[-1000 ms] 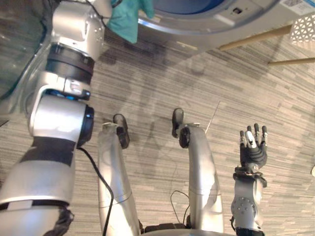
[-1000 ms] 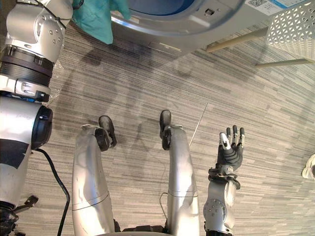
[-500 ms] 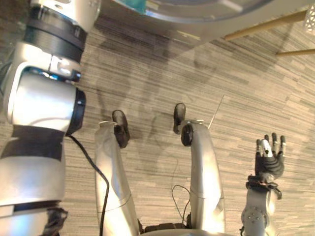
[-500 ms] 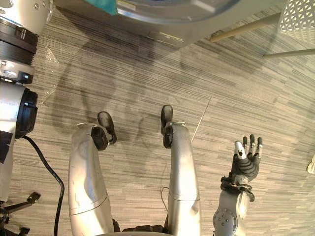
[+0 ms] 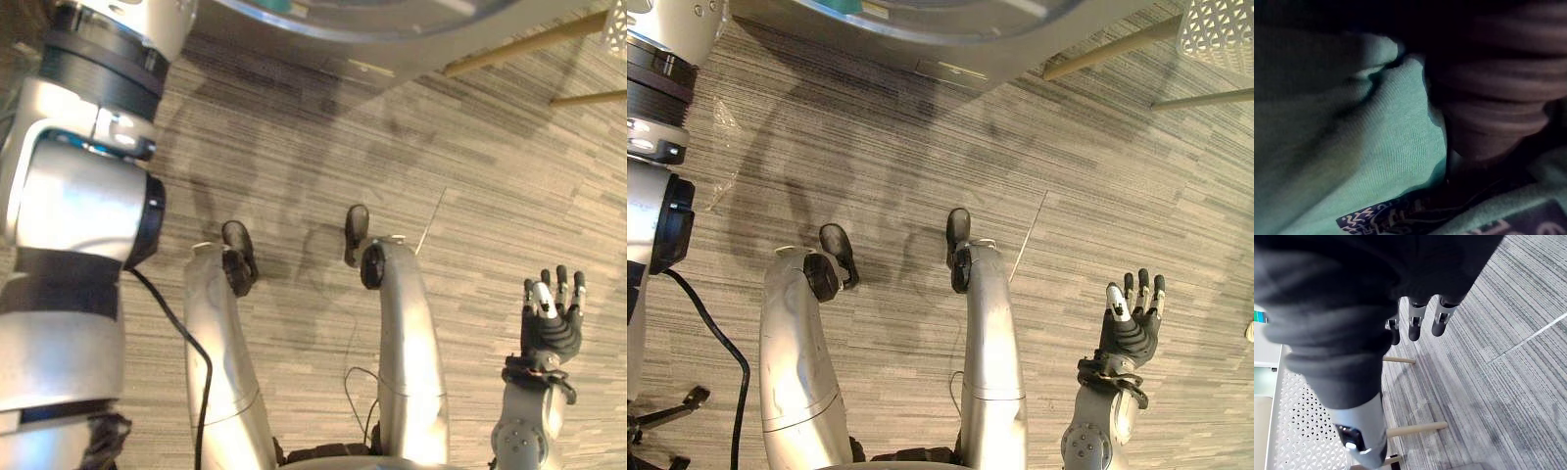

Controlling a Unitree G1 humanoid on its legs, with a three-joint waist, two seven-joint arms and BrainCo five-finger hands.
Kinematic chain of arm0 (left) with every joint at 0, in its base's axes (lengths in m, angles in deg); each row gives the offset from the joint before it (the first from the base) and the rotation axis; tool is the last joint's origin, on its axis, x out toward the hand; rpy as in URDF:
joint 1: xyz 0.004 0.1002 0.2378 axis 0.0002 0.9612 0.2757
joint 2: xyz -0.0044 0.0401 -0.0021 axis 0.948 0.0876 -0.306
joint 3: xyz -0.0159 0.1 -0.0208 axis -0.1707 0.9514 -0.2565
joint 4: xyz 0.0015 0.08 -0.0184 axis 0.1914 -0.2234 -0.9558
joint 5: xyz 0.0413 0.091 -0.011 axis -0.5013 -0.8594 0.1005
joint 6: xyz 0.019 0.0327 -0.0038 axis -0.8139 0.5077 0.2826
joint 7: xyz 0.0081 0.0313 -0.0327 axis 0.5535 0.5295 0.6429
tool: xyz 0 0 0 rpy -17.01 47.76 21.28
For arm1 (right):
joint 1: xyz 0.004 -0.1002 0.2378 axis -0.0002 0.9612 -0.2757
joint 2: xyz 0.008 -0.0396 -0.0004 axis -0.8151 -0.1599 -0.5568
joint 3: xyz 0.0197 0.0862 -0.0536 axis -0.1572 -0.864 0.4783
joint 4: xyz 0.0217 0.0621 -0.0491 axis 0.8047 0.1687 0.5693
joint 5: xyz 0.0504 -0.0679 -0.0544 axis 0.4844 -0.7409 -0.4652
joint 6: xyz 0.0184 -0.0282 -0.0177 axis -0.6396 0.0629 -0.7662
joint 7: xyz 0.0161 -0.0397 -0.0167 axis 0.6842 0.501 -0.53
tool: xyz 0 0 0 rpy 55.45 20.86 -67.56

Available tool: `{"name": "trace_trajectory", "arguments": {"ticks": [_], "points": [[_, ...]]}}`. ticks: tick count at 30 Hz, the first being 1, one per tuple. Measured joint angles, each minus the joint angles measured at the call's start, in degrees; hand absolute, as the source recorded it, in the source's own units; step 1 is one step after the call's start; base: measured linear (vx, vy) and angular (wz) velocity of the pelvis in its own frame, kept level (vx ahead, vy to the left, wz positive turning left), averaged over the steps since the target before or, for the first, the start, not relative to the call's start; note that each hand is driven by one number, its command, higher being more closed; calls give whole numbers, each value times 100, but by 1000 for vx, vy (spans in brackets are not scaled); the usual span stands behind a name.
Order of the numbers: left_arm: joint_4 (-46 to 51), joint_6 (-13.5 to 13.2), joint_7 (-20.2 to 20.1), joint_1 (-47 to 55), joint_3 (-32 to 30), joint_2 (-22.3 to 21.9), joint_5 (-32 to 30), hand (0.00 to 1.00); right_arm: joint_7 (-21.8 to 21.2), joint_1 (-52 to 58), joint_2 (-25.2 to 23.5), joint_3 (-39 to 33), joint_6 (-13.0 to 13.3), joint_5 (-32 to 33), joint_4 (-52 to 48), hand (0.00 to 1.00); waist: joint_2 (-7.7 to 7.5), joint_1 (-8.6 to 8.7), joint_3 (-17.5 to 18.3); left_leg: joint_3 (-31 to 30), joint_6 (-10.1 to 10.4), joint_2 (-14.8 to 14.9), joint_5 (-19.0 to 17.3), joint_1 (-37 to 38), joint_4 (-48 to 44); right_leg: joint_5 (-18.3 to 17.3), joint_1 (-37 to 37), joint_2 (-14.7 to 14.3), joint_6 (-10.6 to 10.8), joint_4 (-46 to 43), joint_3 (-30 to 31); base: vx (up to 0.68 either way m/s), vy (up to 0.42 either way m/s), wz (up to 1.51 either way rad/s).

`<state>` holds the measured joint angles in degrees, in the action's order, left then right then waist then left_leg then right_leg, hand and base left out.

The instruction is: Pick up the laundry basket with both hands and put the clothes into the washing machine.

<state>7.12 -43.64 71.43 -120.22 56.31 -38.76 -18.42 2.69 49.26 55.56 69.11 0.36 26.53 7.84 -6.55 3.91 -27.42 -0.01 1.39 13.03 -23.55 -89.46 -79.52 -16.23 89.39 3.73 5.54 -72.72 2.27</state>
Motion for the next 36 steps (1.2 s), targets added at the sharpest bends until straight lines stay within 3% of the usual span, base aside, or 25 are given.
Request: {"name": "trace_trajectory", "arguments": {"ticks": [1, 3, 8, 10, 12, 20, 24, 28, 29, 36], "points": [[-9, 38, 50, 0, 45, 38, -182, 100, -1, 0, 0, 3, 1, 0, 4, 0, -1, 16, -1, 0, -11, 9, -7, -5, -19, 1, 3, -11, 1, -6, 3, -22, 13, -13], [-67, 276, 170, -1, 213, 200, -1141, 100, -24, 2, 1, 4, 62, 15, 3, 0, 1, 50, -38, 14, -66, 101, -43, -17, -129, 36, -1, -102, 32, -6, 26, -19, 17, -21], [-66, 642, 100, -23, 467, 676, -2404, 100, -118, 4, 32, 58, 212, 19, -48, 0, -6, 69, -190, 180, -219, 316, -132, 37, -343, 212, -25, -342, 194, 59, 208, -35, 29, -33], [-66, 908, -4, -23, 613, 937, -3229, 100, -122, 8, 211, 186, 307, 83, -46, 0, -15, 76, -302, 307, -330, 466, -276, 169, -489, 357, -121, -532, 324, 151, 387, -78, 60, -53], [-66, 969, -77, -23, 674, 1007, -3583, 100, -152, 7, 253, 308, 310, 225, -30, 0, -9, 92, -306, 416, -383, 521, -303, 235, -481, 463, -177, -588, 368, 317, 488, -84, 69, -39], [-65, 1146, -229, -329, 1756, 1171, -4638, 100, -246, 14, 454, 739, 234, 583, 249, 0, 4, -34, -314, 774, -515, 577, -297, 434, -244, 797, -374, -545, 492, 894, 683, -60, 71, -16], [-65, 1150, -306, -493, 2095, 1171, -4651, 100, -263, 14, 755, 739, 212, 627, 246, 0, 12, -154, -319, 811, -524, 578, -301, 443, -222, 842, -374, -550, 545, 964, 715, -21, 37, -5], [-63, 1145, -350, -563, 2255, 1240, -4679, 100, -363, 15, 824, 738, 187, 697, 246, 0, 12, -169, -319, 829, -526, 577, -301, 443, -155, 861, -375, -549, 517, 1058, 717, -31, 21, -3], [-63, 1135, -350, -574, 2259, 1240, -4693, 0, -362, 15, 824, 738, 173, 698, 248, 0, 12, -169, -319, 832, -527, 577, -301, 443, -139, 862, -375, -546, 516, 1074, 715, 0, 0, 0], [-59, 1003, -348, -708, 2246, 1136, -4819, 0, -356, 15, 834, 740, 158, 697, 246, 0, 36, -161, -334, 834, -539, 518, -294, 414, -47, 860, -359, -478, 518, 1151, 684, -14, 24, 2]]}}
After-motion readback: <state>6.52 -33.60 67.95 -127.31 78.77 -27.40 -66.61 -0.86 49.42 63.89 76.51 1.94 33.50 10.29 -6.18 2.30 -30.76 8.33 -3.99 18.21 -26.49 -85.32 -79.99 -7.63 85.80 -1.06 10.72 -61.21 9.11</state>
